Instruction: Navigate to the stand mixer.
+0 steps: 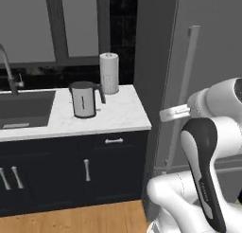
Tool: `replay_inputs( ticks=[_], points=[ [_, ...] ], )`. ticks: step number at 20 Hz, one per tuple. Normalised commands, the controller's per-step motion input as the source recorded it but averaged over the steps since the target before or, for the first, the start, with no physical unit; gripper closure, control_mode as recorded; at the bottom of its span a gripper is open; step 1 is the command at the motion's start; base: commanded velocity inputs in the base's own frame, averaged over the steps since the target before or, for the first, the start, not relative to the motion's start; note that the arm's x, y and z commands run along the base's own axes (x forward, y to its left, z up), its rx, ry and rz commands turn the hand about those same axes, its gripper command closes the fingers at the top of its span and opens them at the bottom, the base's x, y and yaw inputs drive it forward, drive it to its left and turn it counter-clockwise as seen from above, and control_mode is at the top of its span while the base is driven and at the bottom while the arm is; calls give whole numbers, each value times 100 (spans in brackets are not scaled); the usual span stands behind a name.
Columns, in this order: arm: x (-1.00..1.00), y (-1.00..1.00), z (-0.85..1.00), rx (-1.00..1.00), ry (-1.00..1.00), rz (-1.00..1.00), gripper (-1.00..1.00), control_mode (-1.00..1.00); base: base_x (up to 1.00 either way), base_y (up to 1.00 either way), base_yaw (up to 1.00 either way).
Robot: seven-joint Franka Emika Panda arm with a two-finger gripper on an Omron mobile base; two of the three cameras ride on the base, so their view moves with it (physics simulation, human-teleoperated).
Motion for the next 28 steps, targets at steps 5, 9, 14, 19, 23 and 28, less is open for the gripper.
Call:
replay_inputs(
  ticks=[5, 9, 14, 19, 23, 28],
  points=[
    [0, 0, 0, 0, 0, 0, -100, 100, 28, 100, 12],
    [0, 0, 0, 0, 0, 0, -100, 100, 46, 100, 32],
    [0, 0, 0, 0, 0, 0, -100, 100, 0, 90, 69],
    [0, 0, 0, 0, 0, 0, -100, 100, -4, 33, 98],
    [0, 0, 0, 0, 0, 0, -100, 100, 0, 0, 100],
    [0, 0, 0, 0, 0, 0, -100, 100, 0, 0, 100]
  ],
)
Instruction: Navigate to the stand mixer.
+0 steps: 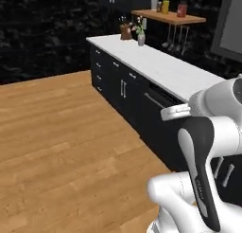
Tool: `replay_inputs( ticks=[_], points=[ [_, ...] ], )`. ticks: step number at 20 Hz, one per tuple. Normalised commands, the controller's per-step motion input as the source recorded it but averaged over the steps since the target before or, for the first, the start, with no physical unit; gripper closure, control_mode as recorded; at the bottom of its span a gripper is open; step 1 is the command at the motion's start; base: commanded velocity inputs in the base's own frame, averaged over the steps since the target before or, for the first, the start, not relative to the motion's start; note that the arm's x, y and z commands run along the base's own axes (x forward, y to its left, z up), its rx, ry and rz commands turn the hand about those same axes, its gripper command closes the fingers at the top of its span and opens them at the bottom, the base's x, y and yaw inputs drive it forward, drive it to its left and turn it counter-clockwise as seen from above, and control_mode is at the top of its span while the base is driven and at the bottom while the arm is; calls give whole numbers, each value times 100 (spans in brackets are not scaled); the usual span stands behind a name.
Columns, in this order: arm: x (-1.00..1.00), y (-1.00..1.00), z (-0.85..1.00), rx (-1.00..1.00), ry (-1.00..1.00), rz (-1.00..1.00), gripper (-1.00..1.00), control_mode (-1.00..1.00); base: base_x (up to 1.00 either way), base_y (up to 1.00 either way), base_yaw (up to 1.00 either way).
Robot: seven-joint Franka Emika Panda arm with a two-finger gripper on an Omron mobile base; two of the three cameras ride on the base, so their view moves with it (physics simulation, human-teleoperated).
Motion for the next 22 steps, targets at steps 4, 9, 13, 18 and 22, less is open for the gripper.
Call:
replay_inputs(
  ticks=[4, 9, 13, 18, 22],
  points=[
    [0, 0, 0, 0, 0, 0, -100, 100, 0, 0, 100],
    [0, 0, 0, 0, 0, 0, -100, 100, 2, 0, 100],
    [0, 0, 0, 0, 0, 0, -100, 100, 47, 0, 100],
    [0, 0, 0, 0, 0, 0, -100, 100, 50, -1, 100],
    [0, 0, 0, 0, 0, 0, -100, 100, 27, -11, 98]
  ],
)
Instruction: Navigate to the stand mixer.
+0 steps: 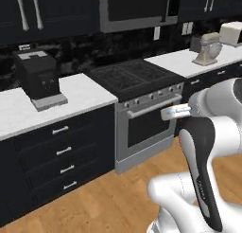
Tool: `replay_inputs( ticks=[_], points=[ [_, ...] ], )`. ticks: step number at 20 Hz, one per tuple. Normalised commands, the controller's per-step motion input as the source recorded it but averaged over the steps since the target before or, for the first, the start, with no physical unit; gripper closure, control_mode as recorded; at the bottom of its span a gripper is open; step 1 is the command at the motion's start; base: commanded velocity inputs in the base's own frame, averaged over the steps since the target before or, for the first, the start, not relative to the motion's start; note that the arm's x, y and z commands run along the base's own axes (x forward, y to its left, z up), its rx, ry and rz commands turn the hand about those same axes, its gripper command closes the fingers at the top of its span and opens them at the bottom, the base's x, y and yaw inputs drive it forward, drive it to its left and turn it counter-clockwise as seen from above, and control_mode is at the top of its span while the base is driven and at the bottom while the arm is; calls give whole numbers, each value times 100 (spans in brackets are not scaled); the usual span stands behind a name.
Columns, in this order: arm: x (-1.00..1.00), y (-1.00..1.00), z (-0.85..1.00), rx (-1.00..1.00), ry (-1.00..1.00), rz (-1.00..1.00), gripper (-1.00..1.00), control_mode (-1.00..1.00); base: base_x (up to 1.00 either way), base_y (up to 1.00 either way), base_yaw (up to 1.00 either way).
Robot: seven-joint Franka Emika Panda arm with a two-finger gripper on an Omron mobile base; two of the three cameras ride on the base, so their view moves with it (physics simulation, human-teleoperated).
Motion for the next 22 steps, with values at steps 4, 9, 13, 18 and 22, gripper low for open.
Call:
replay_inputs(
  ticks=[4, 9, 13, 18, 22],
  points=[
    [0, 0, 0, 0, 0, 0, -100, 100, 46, -41, 82],
    [0, 0, 0, 0, 0, 0, -100, 100, 11, -92, 55],
    [0, 0, 0, 0, 0, 0, -100, 100, -8, -100, 31],
    [0, 0, 0, 0, 0, 0, -100, 100, -20, -100, 13],
    [0, 0, 0, 0, 0, 0, -100, 100, -1, -100, 2]
  ],
)
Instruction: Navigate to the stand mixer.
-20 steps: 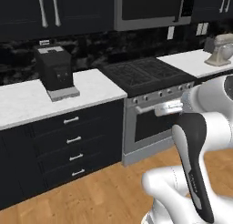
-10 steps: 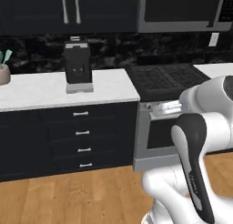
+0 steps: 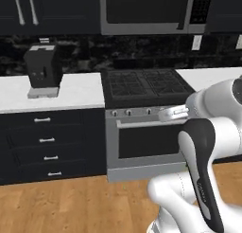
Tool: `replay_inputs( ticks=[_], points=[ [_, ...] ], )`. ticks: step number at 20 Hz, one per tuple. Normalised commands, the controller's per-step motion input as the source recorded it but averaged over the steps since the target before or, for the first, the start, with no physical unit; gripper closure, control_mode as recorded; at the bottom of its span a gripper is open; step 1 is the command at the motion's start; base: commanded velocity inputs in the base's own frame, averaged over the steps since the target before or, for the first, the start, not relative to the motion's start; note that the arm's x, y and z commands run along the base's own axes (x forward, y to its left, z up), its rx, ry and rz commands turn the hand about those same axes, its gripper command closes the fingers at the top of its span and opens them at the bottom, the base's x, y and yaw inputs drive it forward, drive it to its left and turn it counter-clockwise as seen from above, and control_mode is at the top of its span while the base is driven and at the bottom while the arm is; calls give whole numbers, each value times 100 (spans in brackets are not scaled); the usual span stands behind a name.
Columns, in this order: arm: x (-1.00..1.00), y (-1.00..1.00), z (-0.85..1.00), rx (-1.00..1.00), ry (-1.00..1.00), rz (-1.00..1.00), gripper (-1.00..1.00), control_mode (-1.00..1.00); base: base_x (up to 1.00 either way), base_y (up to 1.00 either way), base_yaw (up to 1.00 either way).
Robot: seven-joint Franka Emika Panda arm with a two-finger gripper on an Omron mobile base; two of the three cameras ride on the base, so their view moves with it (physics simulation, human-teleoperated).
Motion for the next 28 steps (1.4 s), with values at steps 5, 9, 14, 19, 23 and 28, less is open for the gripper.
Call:
replay_inputs(
  ticks=[5, 9, 14, 19, 23, 28],
  points=[
    [0, 0, 0, 0, 0, 0, -100, 100, 12, -100, 0],
    [0, 0, 0, 0, 0, 0, -100, 100, 41, -100, 0],
    [0, 0, 0, 0, 0, 0, -100, 100, 74, -100, 0],
    [0, 0, 0, 0, 0, 0, -100, 100, 78, -100, 0],
    [0, 0, 0, 0, 0, 0, -100, 100, 31, -100, -1],
    [0, 0, 0, 0, 0, 0, -100, 100, 21, -100, -10]
  ],
)
